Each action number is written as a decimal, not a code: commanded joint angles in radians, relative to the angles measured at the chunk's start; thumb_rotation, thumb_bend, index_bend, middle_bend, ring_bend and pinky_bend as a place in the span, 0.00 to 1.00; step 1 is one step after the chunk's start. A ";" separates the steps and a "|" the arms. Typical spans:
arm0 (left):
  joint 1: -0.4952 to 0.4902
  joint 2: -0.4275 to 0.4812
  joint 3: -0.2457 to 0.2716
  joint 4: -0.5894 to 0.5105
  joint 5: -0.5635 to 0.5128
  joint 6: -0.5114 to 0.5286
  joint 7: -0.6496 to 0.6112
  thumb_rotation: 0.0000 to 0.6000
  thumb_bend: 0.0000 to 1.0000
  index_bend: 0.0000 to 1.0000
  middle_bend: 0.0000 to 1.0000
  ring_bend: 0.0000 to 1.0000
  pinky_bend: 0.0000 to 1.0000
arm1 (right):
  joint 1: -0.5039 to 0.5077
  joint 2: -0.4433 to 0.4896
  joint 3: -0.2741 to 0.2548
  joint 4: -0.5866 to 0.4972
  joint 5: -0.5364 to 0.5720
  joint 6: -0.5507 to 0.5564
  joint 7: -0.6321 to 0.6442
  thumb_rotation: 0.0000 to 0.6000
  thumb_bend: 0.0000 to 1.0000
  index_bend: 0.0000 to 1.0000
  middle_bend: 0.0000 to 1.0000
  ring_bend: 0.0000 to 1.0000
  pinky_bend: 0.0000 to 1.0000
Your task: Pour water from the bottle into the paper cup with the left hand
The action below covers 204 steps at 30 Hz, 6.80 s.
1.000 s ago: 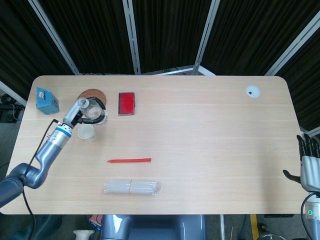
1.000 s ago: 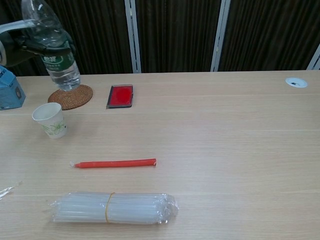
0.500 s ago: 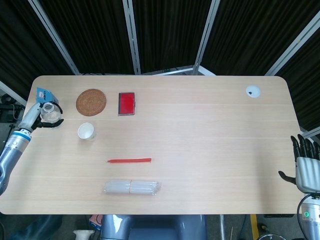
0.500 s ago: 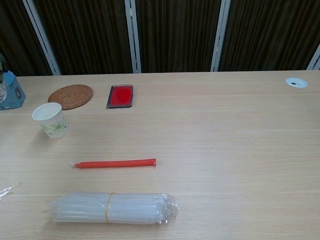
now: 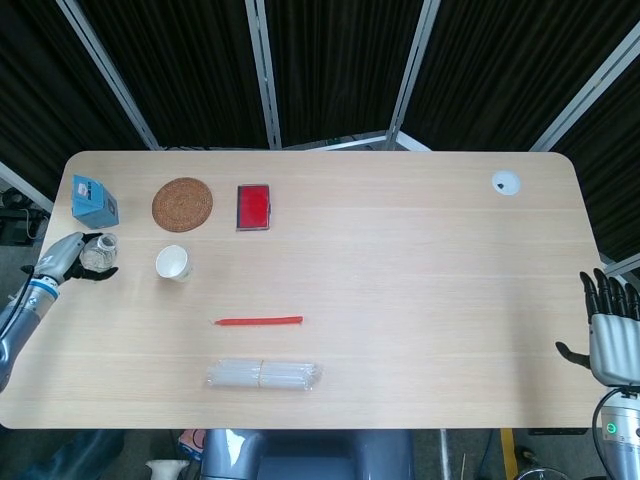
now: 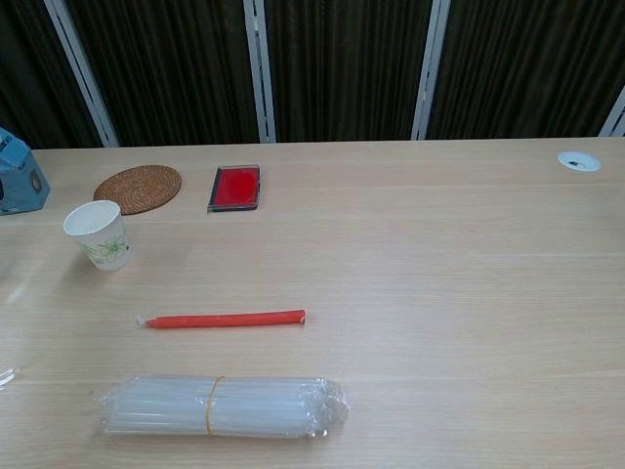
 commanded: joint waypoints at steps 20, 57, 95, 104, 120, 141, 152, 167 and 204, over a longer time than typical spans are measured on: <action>-0.090 -0.003 -0.105 -0.098 -0.279 -0.228 0.721 1.00 0.50 0.62 0.45 0.31 0.34 | -0.004 0.013 0.000 -0.007 -0.006 0.006 0.023 1.00 0.00 0.00 0.00 0.00 0.00; -0.143 -0.017 -0.130 -0.139 -0.497 -0.224 1.292 1.00 0.50 0.62 0.45 0.31 0.34 | -0.008 0.019 0.014 -0.002 0.018 0.012 0.033 1.00 0.00 0.00 0.00 0.00 0.00; -0.166 0.029 -0.073 -0.246 -0.681 -0.115 1.613 1.00 0.48 0.62 0.45 0.31 0.34 | -0.009 0.017 0.015 -0.004 0.020 0.016 0.023 1.00 0.00 0.00 0.00 0.00 0.00; -0.167 0.026 -0.070 -0.251 -0.694 -0.108 1.630 1.00 0.48 0.62 0.45 0.31 0.34 | -0.008 0.015 0.016 -0.002 0.023 0.015 0.023 1.00 0.00 0.00 0.00 0.00 0.00; -0.170 0.020 -0.065 -0.252 -0.712 -0.093 1.666 1.00 0.48 0.62 0.45 0.31 0.34 | -0.007 0.013 0.016 0.001 0.025 0.013 0.021 1.00 0.00 0.00 0.00 0.00 0.00; -0.138 0.045 -0.136 -0.266 -0.618 -0.176 1.393 1.00 0.48 0.63 0.45 0.31 0.34 | -0.005 0.009 0.014 0.004 0.029 0.010 0.010 1.00 0.00 0.00 0.00 0.00 0.00; -0.093 0.111 -0.230 -0.329 -0.496 -0.210 1.061 1.00 0.48 0.63 0.46 0.31 0.34 | -0.007 0.007 0.013 0.005 0.028 0.013 0.007 1.00 0.00 0.00 0.00 0.00 0.00; 0.036 0.297 -0.377 -0.627 -0.052 -0.038 0.185 1.00 0.47 0.66 0.48 0.33 0.35 | -0.006 0.005 0.008 -0.003 0.019 0.013 0.001 1.00 0.00 0.00 0.00 0.00 0.00; -0.168 -0.244 -0.276 -0.471 -0.146 0.018 0.196 1.00 0.44 0.65 0.47 0.33 0.34 | 0.003 0.012 0.016 0.030 0.065 -0.037 0.032 1.00 0.00 0.00 0.00 0.00 0.00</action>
